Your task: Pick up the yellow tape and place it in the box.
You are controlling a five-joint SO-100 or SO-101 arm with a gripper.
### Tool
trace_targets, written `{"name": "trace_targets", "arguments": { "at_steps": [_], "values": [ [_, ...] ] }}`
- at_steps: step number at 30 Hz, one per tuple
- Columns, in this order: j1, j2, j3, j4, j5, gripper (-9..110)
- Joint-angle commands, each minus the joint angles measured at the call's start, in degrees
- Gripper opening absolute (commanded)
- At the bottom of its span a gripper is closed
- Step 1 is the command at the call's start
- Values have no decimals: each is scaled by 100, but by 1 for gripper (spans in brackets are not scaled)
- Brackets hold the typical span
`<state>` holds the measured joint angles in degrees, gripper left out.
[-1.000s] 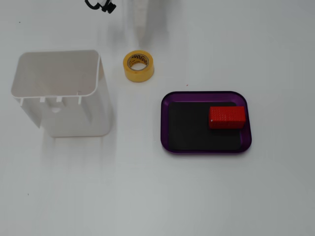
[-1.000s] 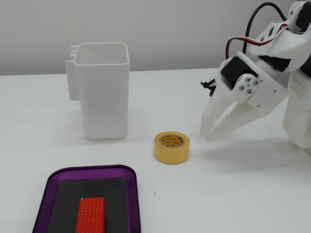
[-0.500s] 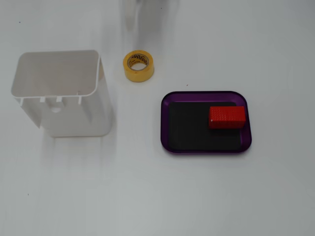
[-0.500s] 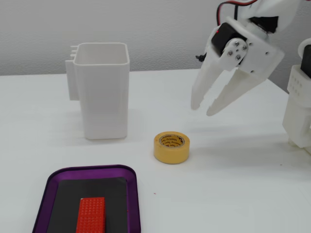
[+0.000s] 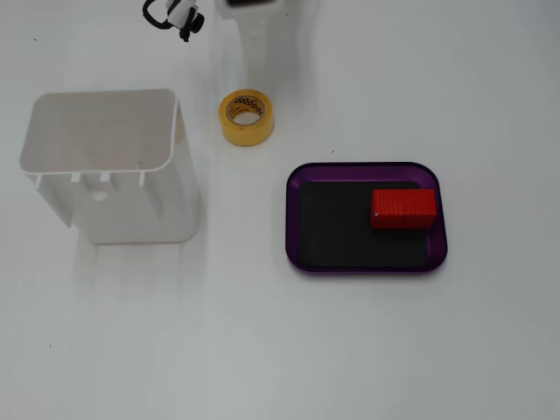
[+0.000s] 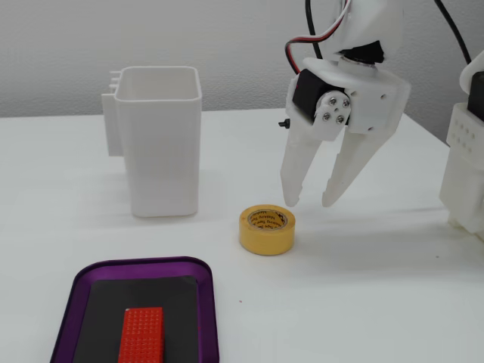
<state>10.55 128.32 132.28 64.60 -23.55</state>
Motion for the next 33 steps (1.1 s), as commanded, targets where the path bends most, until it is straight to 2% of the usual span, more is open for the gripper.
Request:
{"name": "trace_targets", "arguments": {
  "at_steps": [1,15,33],
  "values": [
    [-88,-9,-211,-202,26,12],
    [-26,-18,-44,-615,9,12],
    [-26,-18,1169,-1890,-53,11]
  ]
}}
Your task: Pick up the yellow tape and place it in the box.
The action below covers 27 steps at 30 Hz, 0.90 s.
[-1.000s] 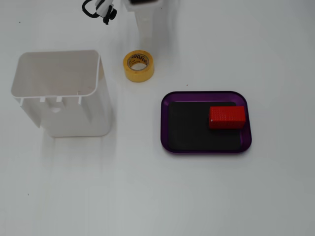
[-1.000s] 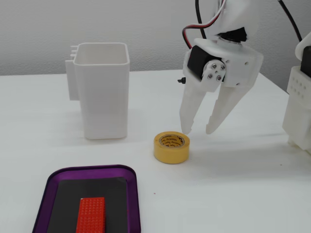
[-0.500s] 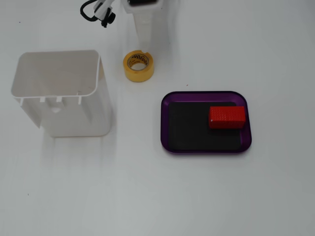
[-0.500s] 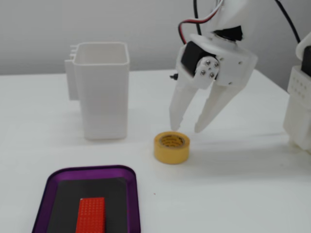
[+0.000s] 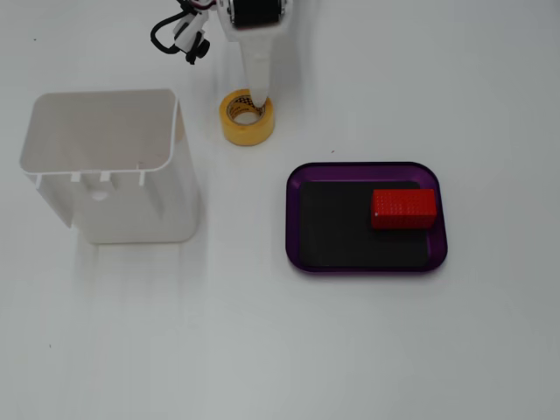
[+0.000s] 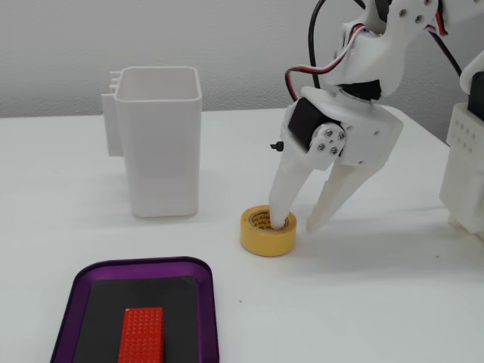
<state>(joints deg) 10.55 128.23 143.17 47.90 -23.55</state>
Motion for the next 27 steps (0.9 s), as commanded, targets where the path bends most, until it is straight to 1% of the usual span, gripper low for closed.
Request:
{"name": "trace_targets", "arguments": {
  "at_steps": [1,5,9,11,13,16,21,24,27],
  "values": [
    [-26,-9,167,-316,-53,11],
    [-26,-9,492,-580,-53,11],
    [-26,-9,562,-580,-53,11],
    [-26,0,554,-527,-62,7],
    [-62,9,501,-510,-53,-1],
    [-114,97,404,-70,-44,-1],
    [-255,105,-1134,1028,167,-1],
    [-738,79,-2171,1485,422,-1],
    [-1362,-9,-2971,1556,659,-1]
  ]
}}
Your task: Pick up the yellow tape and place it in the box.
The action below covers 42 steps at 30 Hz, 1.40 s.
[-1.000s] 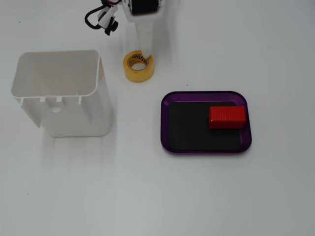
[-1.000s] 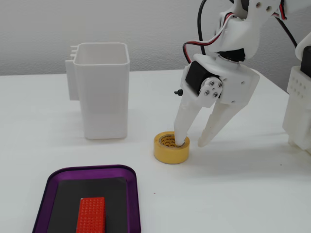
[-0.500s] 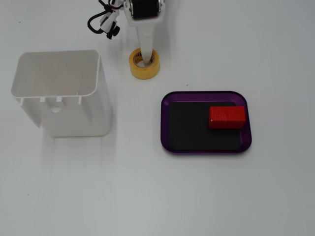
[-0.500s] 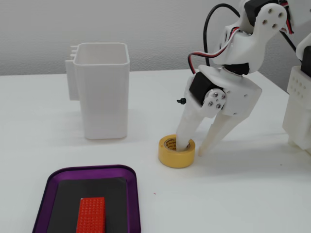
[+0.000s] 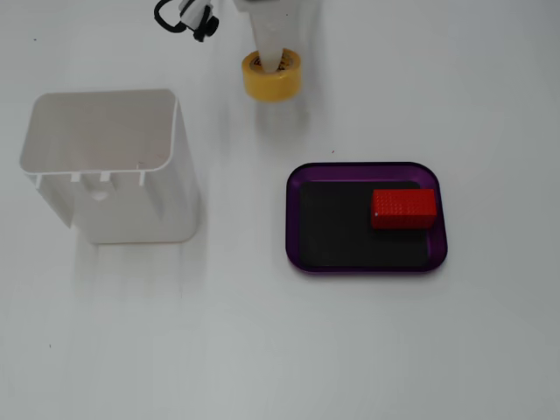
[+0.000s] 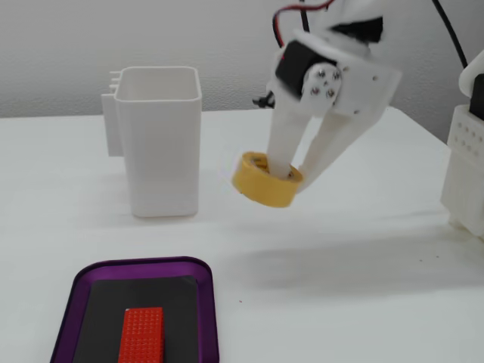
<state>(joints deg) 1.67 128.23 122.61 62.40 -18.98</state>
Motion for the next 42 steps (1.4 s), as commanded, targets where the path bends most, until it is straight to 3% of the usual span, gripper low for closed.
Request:
{"name": "trace_targets", "arguments": {
  "at_steps": [1,9,19,27,42],
  "values": [
    [-659,-44,-1046,62,229,-1],
    [-932,-2004,-1687,-1072,308,-1],
    [-914,-4140,-3138,-1187,308,-1],
    [-378,-4438,-3173,-1195,290,-1],
    [-396,-4430,-3146,-1107,316,0]
  ]
}}
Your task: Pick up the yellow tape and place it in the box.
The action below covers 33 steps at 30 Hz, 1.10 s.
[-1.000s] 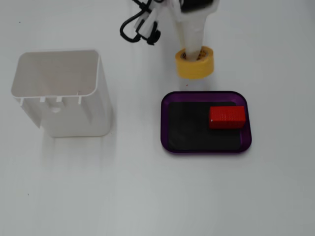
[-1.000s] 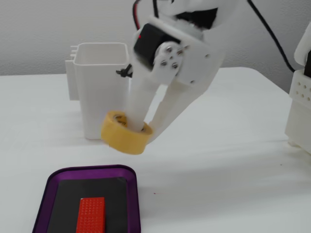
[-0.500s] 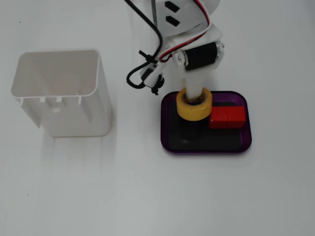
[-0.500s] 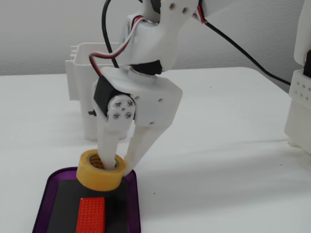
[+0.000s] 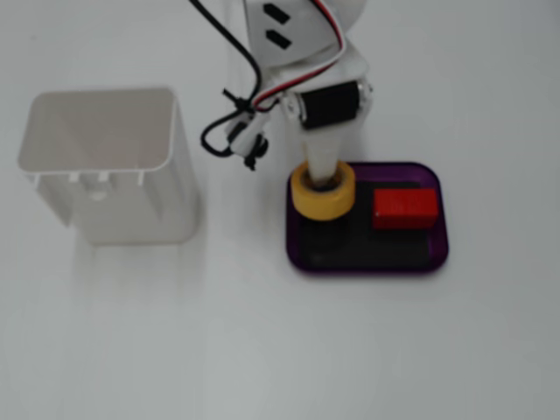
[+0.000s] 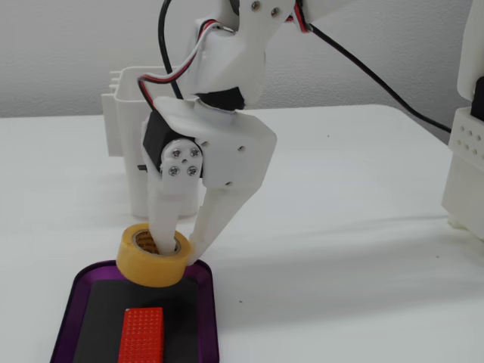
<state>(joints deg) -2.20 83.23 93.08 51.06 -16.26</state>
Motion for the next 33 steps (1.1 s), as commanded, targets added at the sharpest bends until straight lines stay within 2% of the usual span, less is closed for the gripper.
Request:
{"name": "trace_targets", "arguments": {
  "at_steps": [1,7,11,22,27,33],
  "values": [
    [0,70,-193,35,44,0],
    [18,193,-475,914,44,9],
    [9,791,-888,1415,53,10],
    [26,4122,-993,2848,325,10],
    [26,5906,-53,3085,1160,11],
    [26,8200,1978,3015,1767,11]
  ]
}}
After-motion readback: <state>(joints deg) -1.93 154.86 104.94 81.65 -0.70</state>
